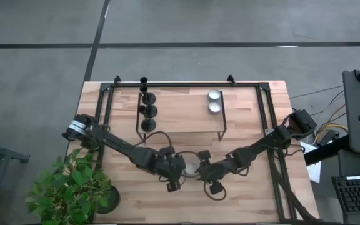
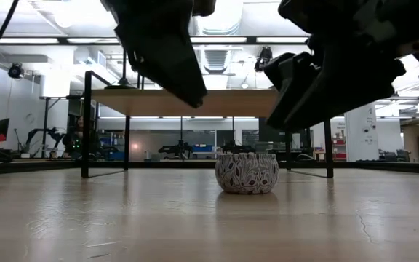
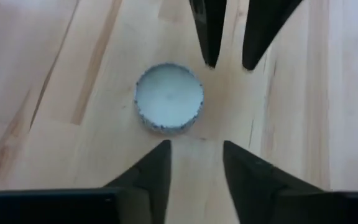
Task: Pick & Place candle stick holders
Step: Put the white patterned candle on the shelf
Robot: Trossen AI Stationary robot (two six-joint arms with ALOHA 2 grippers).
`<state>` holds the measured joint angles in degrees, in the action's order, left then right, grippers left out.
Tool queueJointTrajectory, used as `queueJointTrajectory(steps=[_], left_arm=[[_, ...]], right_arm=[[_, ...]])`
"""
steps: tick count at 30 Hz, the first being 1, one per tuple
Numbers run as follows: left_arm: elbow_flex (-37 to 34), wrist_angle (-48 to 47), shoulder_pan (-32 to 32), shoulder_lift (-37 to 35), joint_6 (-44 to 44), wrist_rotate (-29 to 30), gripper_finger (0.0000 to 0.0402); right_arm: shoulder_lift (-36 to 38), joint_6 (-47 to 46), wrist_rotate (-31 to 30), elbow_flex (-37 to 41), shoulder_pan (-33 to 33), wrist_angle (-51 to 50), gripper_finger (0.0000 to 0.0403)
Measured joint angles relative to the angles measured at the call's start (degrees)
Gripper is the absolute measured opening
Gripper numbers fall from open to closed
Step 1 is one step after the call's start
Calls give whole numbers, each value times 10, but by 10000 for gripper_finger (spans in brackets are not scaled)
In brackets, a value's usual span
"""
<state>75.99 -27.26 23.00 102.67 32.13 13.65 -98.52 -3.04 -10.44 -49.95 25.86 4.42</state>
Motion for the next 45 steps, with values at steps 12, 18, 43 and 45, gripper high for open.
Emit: queueJointTrajectory(steps=[12, 18, 43, 45], left_arm=[[-119, 137, 43, -134, -58, 68, 177], [-240, 276, 68, -248, -111, 55, 177], [-570, 476, 102, -586, -238, 57, 177], [-589, 488, 102, -600, -247, 59, 177]], right_arm=[[0, 15, 1, 3, -12, 9, 123], [0, 8, 22, 3, -19, 8, 136], [-82, 37, 42, -25, -29, 44, 108], [-80, 37, 40, -25, -29, 43, 103]])
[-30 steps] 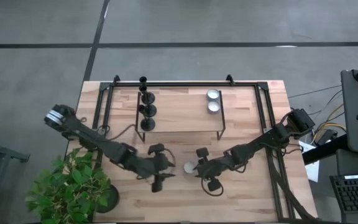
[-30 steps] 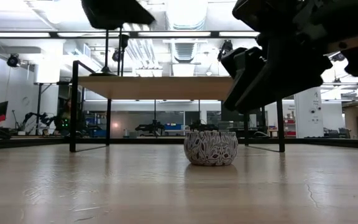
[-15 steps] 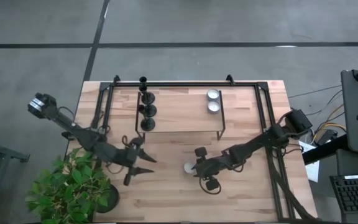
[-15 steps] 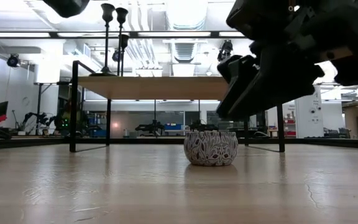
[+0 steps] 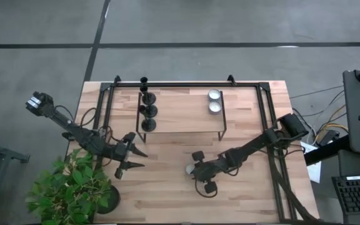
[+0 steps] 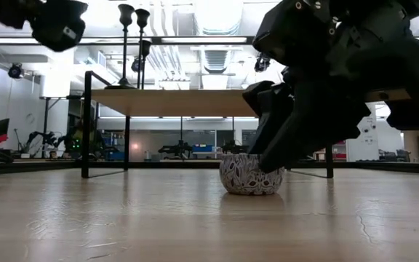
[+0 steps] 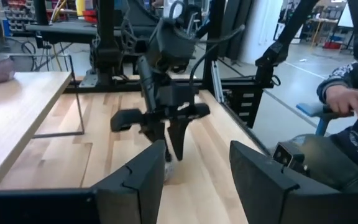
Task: Pick & Place candle stick holders
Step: Put the white patterned candle on the shelf
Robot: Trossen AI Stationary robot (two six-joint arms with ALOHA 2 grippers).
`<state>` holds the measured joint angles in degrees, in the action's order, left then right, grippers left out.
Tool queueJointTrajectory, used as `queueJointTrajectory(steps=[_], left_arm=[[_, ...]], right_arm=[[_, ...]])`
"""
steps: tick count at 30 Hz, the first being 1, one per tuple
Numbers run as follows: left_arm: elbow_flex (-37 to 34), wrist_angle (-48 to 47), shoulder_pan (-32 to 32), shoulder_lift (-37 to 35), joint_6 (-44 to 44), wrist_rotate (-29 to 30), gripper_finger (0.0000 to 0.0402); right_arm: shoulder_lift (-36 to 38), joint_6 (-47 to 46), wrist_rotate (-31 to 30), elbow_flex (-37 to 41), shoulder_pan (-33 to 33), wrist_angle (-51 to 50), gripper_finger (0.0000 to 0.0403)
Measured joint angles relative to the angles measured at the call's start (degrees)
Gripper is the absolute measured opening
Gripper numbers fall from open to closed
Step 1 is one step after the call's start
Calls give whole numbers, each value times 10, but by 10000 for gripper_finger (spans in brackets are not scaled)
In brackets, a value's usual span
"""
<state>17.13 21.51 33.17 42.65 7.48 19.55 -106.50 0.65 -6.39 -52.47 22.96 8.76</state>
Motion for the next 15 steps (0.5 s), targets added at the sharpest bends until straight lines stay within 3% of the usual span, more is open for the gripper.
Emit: queueJointTrajectory(steps=[15], left_arm=[[-133, 91, 0, -82, -11, -17, 177]], right_arm=[[2, -9, -2, 0, 0, -5, 14]])
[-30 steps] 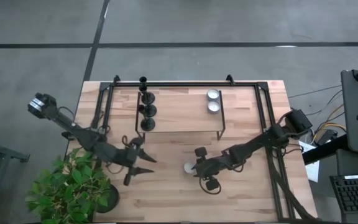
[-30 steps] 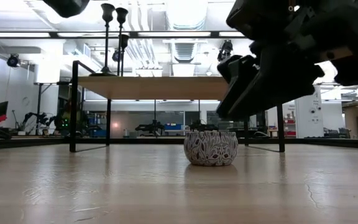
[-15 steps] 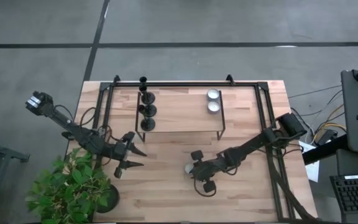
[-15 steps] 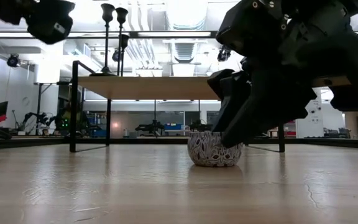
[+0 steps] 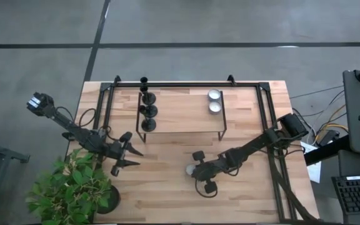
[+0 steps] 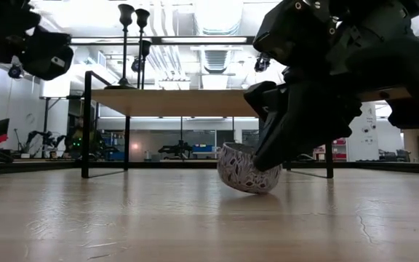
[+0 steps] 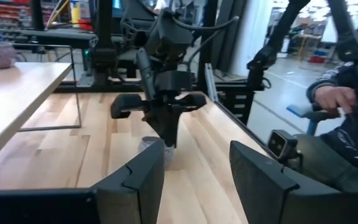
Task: Pick & Place candle stick holders
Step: Put the white patterned candle on the shelf
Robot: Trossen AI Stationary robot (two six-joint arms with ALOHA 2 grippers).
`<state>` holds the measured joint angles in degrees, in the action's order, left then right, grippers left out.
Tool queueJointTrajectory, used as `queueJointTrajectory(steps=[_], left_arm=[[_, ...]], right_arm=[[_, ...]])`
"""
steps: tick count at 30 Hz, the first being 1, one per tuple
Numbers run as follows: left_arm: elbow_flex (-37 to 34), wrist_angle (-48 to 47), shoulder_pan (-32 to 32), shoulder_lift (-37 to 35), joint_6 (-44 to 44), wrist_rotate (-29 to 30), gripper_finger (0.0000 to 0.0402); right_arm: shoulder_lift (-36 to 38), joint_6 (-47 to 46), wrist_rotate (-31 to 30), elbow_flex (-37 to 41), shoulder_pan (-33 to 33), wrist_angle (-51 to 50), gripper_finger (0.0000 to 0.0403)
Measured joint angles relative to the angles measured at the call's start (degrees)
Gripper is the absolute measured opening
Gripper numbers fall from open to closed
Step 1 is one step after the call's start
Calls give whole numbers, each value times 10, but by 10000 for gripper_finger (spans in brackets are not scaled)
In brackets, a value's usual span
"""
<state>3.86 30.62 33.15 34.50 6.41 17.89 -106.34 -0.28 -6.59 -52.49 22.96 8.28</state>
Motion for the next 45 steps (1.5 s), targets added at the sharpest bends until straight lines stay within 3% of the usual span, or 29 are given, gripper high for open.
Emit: queueJointTrajectory(steps=[8, 14, 27, 36, 45], left_arm=[[-33, 25, 0, -48, -24, -9, 177], [-33, -34, 0, -97, -30, -9, 177], [20, -266, 0, -244, -27, 2, 177], [26, -323, -1, -304, -47, 3, 177], [24, -359, -1, -321, -31, 18, 177]], right_arm=[[2, -21, 0, -5, 0, -14, 9], [9, -25, 2, -44, 0, -93, 9], [32, 2, 7, -207, -7, -386, 8], [35, 47, 11, -345, -42, -601, 8], [88, 72, 44, -401, -122, -688, 8]])
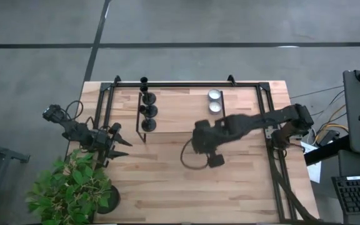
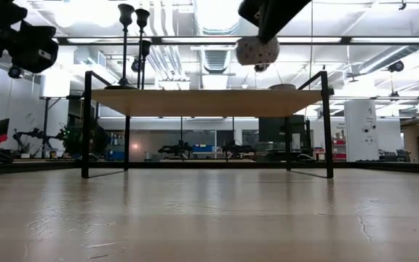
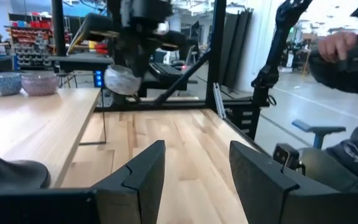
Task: Pick & Place candle stick holders
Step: Put the white patterned candle on the shelf
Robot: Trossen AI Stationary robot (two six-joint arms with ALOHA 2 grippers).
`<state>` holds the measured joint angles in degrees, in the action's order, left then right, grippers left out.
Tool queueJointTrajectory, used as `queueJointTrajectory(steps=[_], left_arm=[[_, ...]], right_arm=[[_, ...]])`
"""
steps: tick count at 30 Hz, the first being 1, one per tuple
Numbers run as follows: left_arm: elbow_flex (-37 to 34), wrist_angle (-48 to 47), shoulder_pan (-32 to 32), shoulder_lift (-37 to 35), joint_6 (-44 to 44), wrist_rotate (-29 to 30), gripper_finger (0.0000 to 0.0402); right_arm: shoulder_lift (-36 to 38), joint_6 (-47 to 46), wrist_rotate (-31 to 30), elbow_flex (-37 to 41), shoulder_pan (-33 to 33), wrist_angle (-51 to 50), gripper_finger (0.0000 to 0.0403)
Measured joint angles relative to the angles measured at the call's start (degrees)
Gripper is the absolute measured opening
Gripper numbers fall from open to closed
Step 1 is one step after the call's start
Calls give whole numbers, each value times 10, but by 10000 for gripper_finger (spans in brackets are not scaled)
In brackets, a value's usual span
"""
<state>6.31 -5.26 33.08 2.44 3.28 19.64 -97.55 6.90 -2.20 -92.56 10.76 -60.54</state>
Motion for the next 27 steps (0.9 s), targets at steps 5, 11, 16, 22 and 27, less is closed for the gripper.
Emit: queueJointTrajectory(steps=[5, 11, 16, 22, 27], left_arm=[[0, 3, 0, 1, 14, 0, 177], [0, 2, 0, 2, 31, 0, 177], [0, 2, 0, 2, 31, 0, 177], [0, 1, 0, 2, 28, 0, 177], [0, 1, 0, 2, 28, 0, 177]], right_arm=[[42, -8, 14, -7, -58, -49, 8], [69, -23, 50, 0, -109, -94, 8], [67, -12, 54, 10, -129, -100, 8], [76, 6, 66, 46, -136, -63, 8], [109, 7, 72, 77, -145, -31, 8]])
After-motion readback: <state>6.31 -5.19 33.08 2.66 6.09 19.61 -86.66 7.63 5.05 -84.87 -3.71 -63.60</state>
